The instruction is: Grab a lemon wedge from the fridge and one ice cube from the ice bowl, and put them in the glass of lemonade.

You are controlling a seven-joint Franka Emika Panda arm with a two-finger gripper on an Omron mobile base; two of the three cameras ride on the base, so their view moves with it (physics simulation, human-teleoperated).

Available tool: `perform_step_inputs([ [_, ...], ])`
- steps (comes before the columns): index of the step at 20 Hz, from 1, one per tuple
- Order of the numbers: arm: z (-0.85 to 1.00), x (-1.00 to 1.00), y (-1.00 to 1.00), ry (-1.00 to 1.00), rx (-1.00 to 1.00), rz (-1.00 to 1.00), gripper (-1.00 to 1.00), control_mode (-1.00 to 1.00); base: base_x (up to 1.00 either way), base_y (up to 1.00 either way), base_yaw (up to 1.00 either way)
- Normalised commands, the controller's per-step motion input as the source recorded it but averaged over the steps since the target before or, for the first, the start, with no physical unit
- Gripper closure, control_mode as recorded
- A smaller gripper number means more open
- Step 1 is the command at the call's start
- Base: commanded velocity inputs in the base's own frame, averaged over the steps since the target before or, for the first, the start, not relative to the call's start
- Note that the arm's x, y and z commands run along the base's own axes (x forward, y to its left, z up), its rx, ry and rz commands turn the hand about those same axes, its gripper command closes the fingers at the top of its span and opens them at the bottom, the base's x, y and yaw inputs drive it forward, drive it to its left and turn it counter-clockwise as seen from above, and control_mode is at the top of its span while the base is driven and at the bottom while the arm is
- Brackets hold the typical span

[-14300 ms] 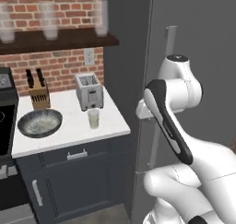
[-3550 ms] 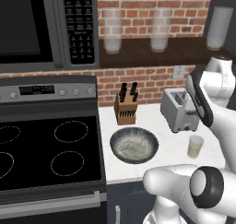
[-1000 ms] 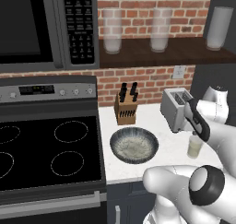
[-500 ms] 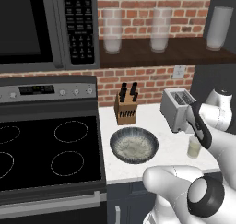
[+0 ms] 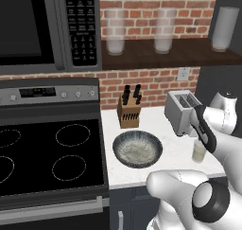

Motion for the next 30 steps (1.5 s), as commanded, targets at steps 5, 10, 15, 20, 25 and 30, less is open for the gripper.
perform_step_inputs([
  [5, 0.00, 0.00, 0.00, 0.00, 0.00, 0.00, -1.00, -1.00, 0.00, 0.00, 0.00],
  [10, 0.00, 0.00, 0.00, 0.00, 0.00, 0.00, -1.00, -1.00, 0.00, 0.00, 0.00],
  [15, 0.00, 0.00, 0.00, 0.00, 0.00, 0.00, -1.00, -1.00, 0.00, 0.00, 0.00],
  [20, 0.04, -0.02, 0.00, -0.02, 0.00, 0.00, -1.00, -1.00, 0.00, 0.00, 0.00],
  [25, 0.26, -0.14, 0.02, -0.10, 0.03, 0.01, -1.00, -1.00, 0.00, 0.00, 0.00],
  [30, 0.30, -0.04, 0.06, -0.09, 0.04, 0.00, -1.00, -1.00, 0.00, 0.00, 0.00],
])
